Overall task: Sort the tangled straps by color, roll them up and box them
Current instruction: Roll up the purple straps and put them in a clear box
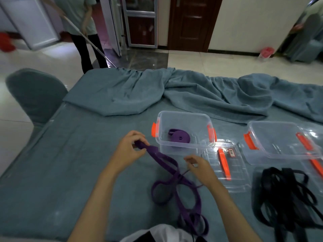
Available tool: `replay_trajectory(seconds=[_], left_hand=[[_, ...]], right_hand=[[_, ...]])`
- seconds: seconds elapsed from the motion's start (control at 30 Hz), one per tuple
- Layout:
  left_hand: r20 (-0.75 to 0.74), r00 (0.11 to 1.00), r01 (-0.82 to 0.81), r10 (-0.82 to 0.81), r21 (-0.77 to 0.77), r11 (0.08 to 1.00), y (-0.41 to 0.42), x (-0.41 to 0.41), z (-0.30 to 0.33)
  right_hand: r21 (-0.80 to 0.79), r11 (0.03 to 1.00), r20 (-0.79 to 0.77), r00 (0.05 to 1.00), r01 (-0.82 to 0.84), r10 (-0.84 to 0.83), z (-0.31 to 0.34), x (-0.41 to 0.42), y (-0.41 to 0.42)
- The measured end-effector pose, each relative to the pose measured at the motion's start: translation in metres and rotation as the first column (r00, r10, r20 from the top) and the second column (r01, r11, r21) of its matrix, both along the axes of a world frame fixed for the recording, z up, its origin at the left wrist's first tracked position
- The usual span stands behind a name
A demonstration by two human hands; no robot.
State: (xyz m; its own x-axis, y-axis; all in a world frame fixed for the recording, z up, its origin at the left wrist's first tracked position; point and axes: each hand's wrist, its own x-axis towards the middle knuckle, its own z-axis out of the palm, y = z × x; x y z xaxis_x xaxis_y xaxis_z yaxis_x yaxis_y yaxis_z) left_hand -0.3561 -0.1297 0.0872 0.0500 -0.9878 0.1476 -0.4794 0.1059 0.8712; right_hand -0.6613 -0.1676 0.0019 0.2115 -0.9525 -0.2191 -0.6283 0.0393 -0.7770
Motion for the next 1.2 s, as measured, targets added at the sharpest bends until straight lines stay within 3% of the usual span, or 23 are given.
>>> replay_trajectory(seconds=[0.13,0.23,0.3,0.47,0.6,0.7,0.77,0.87,1.03,1.2], left_hand=[[-0.078,0.99,0.115,-0.12,-0.065,0.991,-0.003,-0.003,0.032],[-0.265,0.943,0.168,-0.2,-0.138,0.976,-0.005,-0.007,0.052],[-0.373,0.894,0.192,-0.248,-0.18,0.965,-0.008,-0.01,0.062],[-0.463,0.863,0.133,-0.2,-0.173,0.976,-0.018,-0.004,0.072],[-0.466,0.881,0.01,-0.087,-0.164,0.986,-0.024,-0.002,0.069],[-0.558,0.825,-0.004,-0.088,-0.162,0.987,-0.028,-0.008,0.069],[-0.581,0.806,0.016,-0.108,-0.162,0.987,-0.031,-0.014,0.07],[-0.583,0.802,0.052,-0.13,-0.148,0.988,-0.035,-0.026,0.072],[-0.593,0.79,0.077,-0.157,-0.157,0.985,-0.04,-0.038,0.078],[-0.578,0.793,0.102,-0.194,-0.187,0.977,-0.05,-0.051,0.097]], right_hand=[[-0.191,0.969,0.119,0.975,-0.16,0.185,0.043,0.02,-0.008],[-0.221,0.916,0.098,0.927,-0.335,0.363,0.072,0.043,-0.014],[-0.239,0.902,0.117,0.912,-0.359,0.393,0.083,0.057,-0.019],[-0.305,0.921,0.209,0.926,-0.244,0.314,0.107,0.066,-0.032],[-0.312,0.948,0.406,0.893,-0.061,0.192,0.123,0.061,-0.026],[-0.178,0.966,0.525,0.813,-0.186,0.253,0.128,0.063,-0.017],[-0.161,0.948,0.476,0.82,-0.273,0.317,0.124,0.068,-0.012],[-0.242,0.947,0.367,0.884,-0.209,0.289,0.119,0.072,-0.01],[-0.278,0.96,0.479,0.872,0.043,0.1,0.136,0.062,-0.016],[-0.352,0.931,0.532,0.839,0.096,0.115,0.169,0.059,-0.024]])
